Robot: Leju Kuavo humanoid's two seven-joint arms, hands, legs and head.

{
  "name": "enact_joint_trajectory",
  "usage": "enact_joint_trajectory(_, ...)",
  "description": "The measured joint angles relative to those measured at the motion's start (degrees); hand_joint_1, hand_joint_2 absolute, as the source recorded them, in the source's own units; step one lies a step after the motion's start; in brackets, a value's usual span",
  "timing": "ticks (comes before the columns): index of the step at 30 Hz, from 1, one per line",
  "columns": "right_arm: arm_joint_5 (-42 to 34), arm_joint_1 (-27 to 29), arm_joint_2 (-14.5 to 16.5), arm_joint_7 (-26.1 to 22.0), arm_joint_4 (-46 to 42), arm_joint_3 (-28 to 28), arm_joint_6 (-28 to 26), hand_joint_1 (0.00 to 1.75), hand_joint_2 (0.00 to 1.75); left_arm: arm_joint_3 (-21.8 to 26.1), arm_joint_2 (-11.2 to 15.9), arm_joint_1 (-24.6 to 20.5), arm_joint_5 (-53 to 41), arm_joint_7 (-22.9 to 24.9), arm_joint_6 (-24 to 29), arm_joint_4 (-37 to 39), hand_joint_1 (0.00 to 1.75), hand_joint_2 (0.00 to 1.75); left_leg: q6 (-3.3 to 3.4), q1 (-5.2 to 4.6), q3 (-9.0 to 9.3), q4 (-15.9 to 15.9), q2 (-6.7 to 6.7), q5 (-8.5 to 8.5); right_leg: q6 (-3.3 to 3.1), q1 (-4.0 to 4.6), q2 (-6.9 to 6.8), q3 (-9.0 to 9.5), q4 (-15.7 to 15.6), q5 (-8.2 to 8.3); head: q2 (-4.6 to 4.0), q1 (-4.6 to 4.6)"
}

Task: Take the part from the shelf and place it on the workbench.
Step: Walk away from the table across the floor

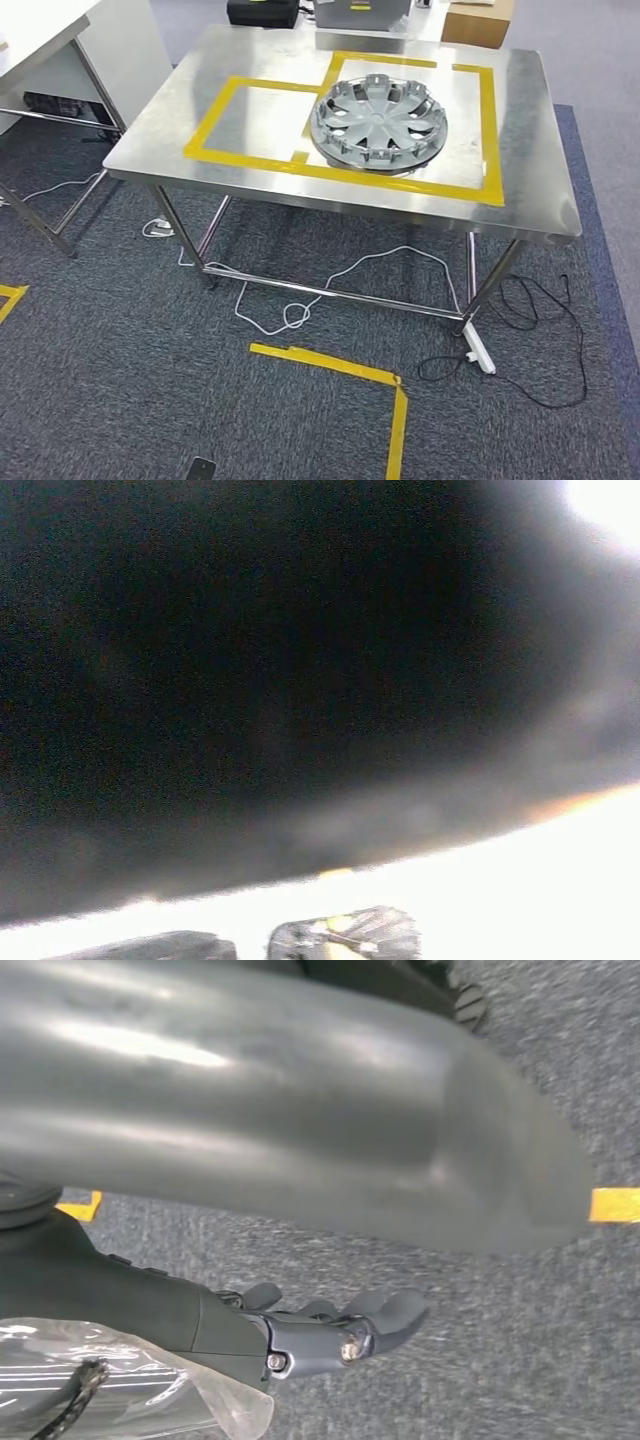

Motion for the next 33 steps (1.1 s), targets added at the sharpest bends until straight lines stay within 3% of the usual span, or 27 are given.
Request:
enact_joint_trajectory(1,0.0,0.0,0.0,0.0,0.0,0.0,0.0,0.00,0.00,0.0,0.0,0.1,0.0,0.0,0.0,0.0,0.00,0.00,-0.33,0.12,-0.68,2.2,-0.10,-2.63,-0.56,-0.10,-0.10,-0.73,-0.1,0.58,0.01,-0.13)
enact_joint_trajectory(3,0.1,0.0,0.0,0.0,0.0,0.0,0.0,0.00,0.00,0.0,0.0,0.1,0.0,0.0,0.0,0.1,0.00,0.00,-0.83,0.40,-1.88,8.9,-0.15,-8.27,-1.05,0.03,-0.26,-2.07,0.1,1.67,0.01,-0.36)
enact_joint_trajectory(4,0.1,0.0,0.0,0.0,0.0,0.0,0.0,0.00,0.00,0.0,0.0,0.1,0.0,-0.1,0.0,0.1,0.00,0.00,-0.96,0.48,-2.09,12.0,-0.15,-9.53,-1.09,0.09,-0.36,-2.85,0.2,2.22,0.00,-0.37)
enact_joint_trajectory(5,0.0,0.0,0.0,0.0,0.0,0.0,0.0,0.00,0.00,0.0,0.0,0.1,-0.1,-0.1,0.0,0.1,0.00,0.00,-1.04,0.53,-1.77,14.0,-0.15,-9.31,-1.09,0.13,-0.45,-3.70,0.4,2.76,0.00,-0.35)
enact_joint_trajectory(6,0.0,-0.1,0.0,0.0,0.0,0.0,0.0,0.00,0.00,0.0,0.0,0.1,-0.2,-0.1,-0.1,0.1,0.00,0.00,-1.07,0.57,-0.72,14.2,-0.15,-7.84,-1.04,0.14,-0.51,-4.64,0.7,3.28,-0.01,-0.36)
enact_joint_trajectory(8,-0.4,-0.1,0.1,-0.1,0.0,0.0,0.0,0.00,0.00,0.0,0.0,0.0,-0.5,-0.1,-0.1,0.1,0.00,0.00,-0.97,0.65,3.77,9.2,-0.18,-4.39,-0.74,0.13,-0.51,-6.49,1.5,4.20,-0.01,-0.37)
enact_joint_trajectory(10,-0.8,-0.1,0.1,-0.3,0.1,0.0,0.1,0.00,0.00,0.0,0.0,-0.3,-0.9,-0.2,-0.1,0.1,0.00,0.00,-0.56,0.58,9.30,0.8,-0.29,-4.51,-0.16,0.25,-0.46,-7.78,2.2,5.09,0.01,-0.34)
enact_joint_trajectory(11,-0.9,-0.1,0.1,-0.4,0.1,0.0,0.1,0.00,0.00,-0.1,0.0,-0.4,-1.0,-0.2,-0.1,0.1,0.00,0.00,-0.30,0.49,10.89,-2.0,-0.36,-5.19,0.19,0.28,-0.46,-8.10,2.3,5.61,0.01,-0.33)
enact_joint_trajectory(12,-1.0,-0.1,0.1,-0.5,0.1,0.0,0.2,0.00,0.00,-0.1,-0.1,-0.4,-1.1,-0.3,-0.1,0.1,0.00,0.00,0.01,0.35,11.46,-3.3,-0.40,-5.59,0.54,0.29,-0.48,-8.30,2.3,6.20,0.01,-0.32)
enact_joint_trajectory(14,-1.0,0.0,0.1,-0.5,0.1,0.0,0.3,0.00,0.00,-0.1,-0.2,-0.4,-1.1,-0.3,0.0,0.1,0.00,0.00,0.81,0.31,10.53,-3.3,-0.23,-4.74,1.15,0.19,-0.41,-8.71,2.3,6.64,0.01,-0.32)
enact_joint_trajectory(15,-0.9,0.1,0.1,-0.6,0.1,0.0,0.4,0.00,0.00,-0.1,-0.2,-0.4,-0.9,-0.4,0.0,0.1,0.00,0.00,1.35,0.32,9.86,-3.3,-0.09,-4.10,1.42,0.13,-0.32,-9.18,3.1,5.28,0.01,-0.23)
enact_joint_trajectory(16,-0.8,0.2,0.1,-0.6,0.1,0.0,0.5,0.00,0.00,-0.1,-0.2,-0.4,-0.8,-0.4,0.1,0.1,0.00,0.00,1.85,0.33,9.06,-3.3,0.06,-3.36,1.62,0.09,-0.21,-9.96,5.1,2.76,0.00,-0.12)
enact_joint_trajectory(18,-0.6,0.2,0.1,-0.7,0.1,0.0,0.8,0.00,0.00,-0.1,-0.2,-0.5,-0.6,-0.6,0.1,0.1,0.00,0.00,2.48,0.12,7.32,-3.3,0.21,-1.92,1.90,0.00,-0.07,-11.59,11.7,-3.80,0.01,0.08)
enact_joint_trajectory(19,-0.5,0.2,0.1,-0.7,0.1,0.0,0.9,0.00,0.00,-0.1,-0.2,-0.5,-0.4,-0.6,0.1,0.1,0.00,0.00,2.59,-0.05,6.35,-3.2,0.27,-1.17,1.96,-0.01,-0.05,-12.11,15.4,-5.80,0.01,0.08)
enact_joint_trajectory(20,-0.3,0.2,0.1,-0.8,0.1,0.0,0.9,0.00,0.00,-0.1,-0.2,-0.5,-0.3,-0.6,0.1,0.1,0.00,0.00,2.65,-0.21,5.32,-3.1,0.33,-0.41,1.97,-0.01,-0.04,-12.06,18.1,-6.21,0.01,0.08)
enact_joint_trajectory(21,-0.2,0.2,0.1,-0.8,0.1,0.0,1.0,0.00,0.00,-0.1,-0.1,-0.5,-0.2,-0.7,0.1,0.1,0.00,0.00,2.67,-0.37,4.20,-3.0,0.39,0.36,1.89,0.00,-0.04,-11.31,19.4,-5.14,0.00,0.07)
enact_joint_trajectory(22,-0.1,0.2,0.1,-0.9,0.1,0.0,1.1,0.00,0.00,-0.1,-0.1,-0.5,0.0,-0.7,0.1,0.1,0.00,0.00,2.66,-0.54,3.02,-2.9,0.42,1.15,1.68,0.01,-0.03,-9.61,18.7,-3.12,-0.01,0.07)
enact_joint_trajectory(23,0.1,0.2,0.1,-0.9,0.1,0.0,1.3,0.00,0.00,-0.1,-0.1,-0.5,0.1,-0.8,0.2,0.1,0.00,0.00,2.61,-0.66,2.04,-2.7,0.39,1.91,1.35,0.07,0.00,-6.84,15.8,-1.37,-0.01,0.06)
enact_joint_trajectory(24,0.2,0.1,0.1,-1.0,0.1,0.0,1.5,0.00,0.00,-0.1,-0.1,-0.5,0.3,-1.0,0.2,0.1,0.00,0.00,2.49,-0.82,1.21,-2.6,0.35,2.60,0.97,0.22,0.02,-3.02,11.4,-0.65,0.00,0.07)
enact_joint_trajectory(26,0.4,-0.1,0.1,-1.2,0.1,0.0,1.8,0.00,0.00,0.0,-0.1,-0.6,0.5,-1.3,0.3,0.1,0.00,0.00,2.13,-0.97,0.19,-2.2,0.32,3.91,0.36,0.54,0.06,3.88,1.6,-2.12,0.01,-0.01)
enact_joint_trajectory(27,0.5,-0.2,0.1,-1.2,0.1,0.0,1.9,0.00,0.00,0.0,-0.1,-0.6,0.5,-1.4,0.3,0.1,0.00,0.00,1.88,-0.92,-0.15,-2.2,0.36,4.59,0.18,0.75,0.10,5.55,-1.2,-2.81,0.01,-0.04)
enact_joint_trajectory(29,0.7,-0.2,0.1,-1.3,0.1,0.0,2.0,0.00,0.00,0.0,-0.1,-0.6,0.7,-1.6,0.4,0.1,0.00,0.00,1.24,-0.66,-0.83,-2.2,0.28,5.44,-0.27,0.86,0.02,5.23,-2.6,-2.31,0.01,-0.05)
enact_joint_trajectory(30,0.8,-0.1,0.0,-1.3,0.1,0.0,2.1,0.00,0.00,0.0,-0.1,-0.5,0.9,-1.6,0.4,0.1,0.00,0.00,0.82,-0.51,-1.25,-1.7,0.15,4.42,-0.69,0.83,-0.09,4.51,-2.6,-1.58,0.00,-0.08)
enact_joint_trajectory(31,1.1,0.0,0.0,-1.4,0.1,0.0,2.1,0.00,0.00,0.0,-0.1,-0.4,1.1,-1.8,0.4,0.1,0.00,0.00,0.39,-0.38,-1.77,-0.2,0.01,2.18,-1.15,0.72,-0.25,3.77,-2.6,-0.89,0.00,-0.14)
enact_joint_trajectory(33,1.7,0.2,0.0,-1.4,0.2,0.1,2.3,0.00,0.00,0.1,-0.1,-0.2,1.5,-2.1,0.0,0.1,0.00,0.00,-0.39,0.09,-2.90,6.0,-0.13,-4.47,-1.80,0.66,-0.45,1.83,-2.2,0.49,0.00,-0.32)
